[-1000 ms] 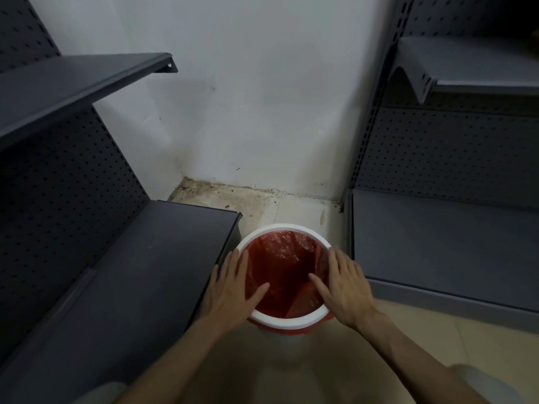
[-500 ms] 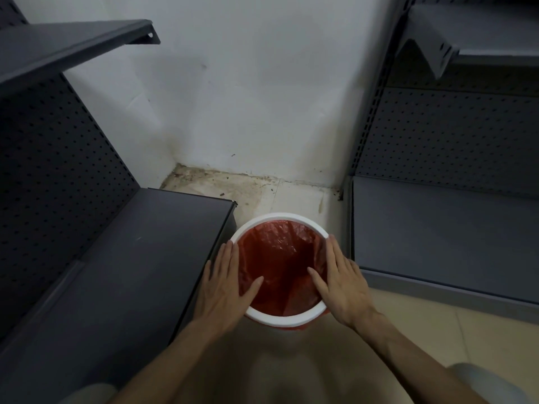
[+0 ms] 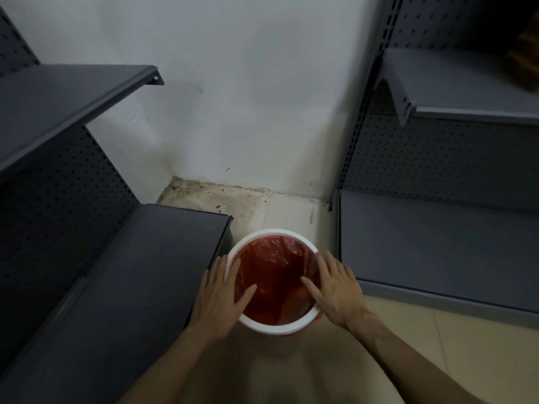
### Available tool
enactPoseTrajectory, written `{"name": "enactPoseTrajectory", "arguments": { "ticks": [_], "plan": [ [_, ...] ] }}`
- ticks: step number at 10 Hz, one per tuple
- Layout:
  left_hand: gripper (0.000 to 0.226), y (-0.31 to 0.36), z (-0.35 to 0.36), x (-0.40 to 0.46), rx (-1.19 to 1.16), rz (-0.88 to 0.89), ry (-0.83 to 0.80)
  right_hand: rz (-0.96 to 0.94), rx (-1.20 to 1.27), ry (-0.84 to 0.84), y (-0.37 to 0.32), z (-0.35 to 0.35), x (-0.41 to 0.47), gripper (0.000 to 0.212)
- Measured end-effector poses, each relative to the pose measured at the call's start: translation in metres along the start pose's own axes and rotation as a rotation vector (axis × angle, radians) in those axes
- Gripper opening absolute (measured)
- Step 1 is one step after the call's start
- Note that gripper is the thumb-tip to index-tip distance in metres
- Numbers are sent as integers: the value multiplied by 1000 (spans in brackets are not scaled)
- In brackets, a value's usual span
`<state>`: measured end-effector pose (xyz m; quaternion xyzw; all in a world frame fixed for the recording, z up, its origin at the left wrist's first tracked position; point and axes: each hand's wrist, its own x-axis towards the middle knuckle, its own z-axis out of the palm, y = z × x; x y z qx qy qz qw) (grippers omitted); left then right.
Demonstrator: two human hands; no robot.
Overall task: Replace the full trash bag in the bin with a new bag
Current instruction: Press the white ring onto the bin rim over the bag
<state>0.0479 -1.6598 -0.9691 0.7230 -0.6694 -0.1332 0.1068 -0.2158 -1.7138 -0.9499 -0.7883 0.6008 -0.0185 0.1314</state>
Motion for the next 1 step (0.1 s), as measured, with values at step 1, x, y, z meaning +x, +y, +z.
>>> {"name": "enactPoseTrajectory", "arguments": {
  "ticks": [1],
  "plan": [
    [54, 27, -58, -16, -119, 8, 92, 20, -13, 47, -15, -55, -19, 62]
  ]
}}
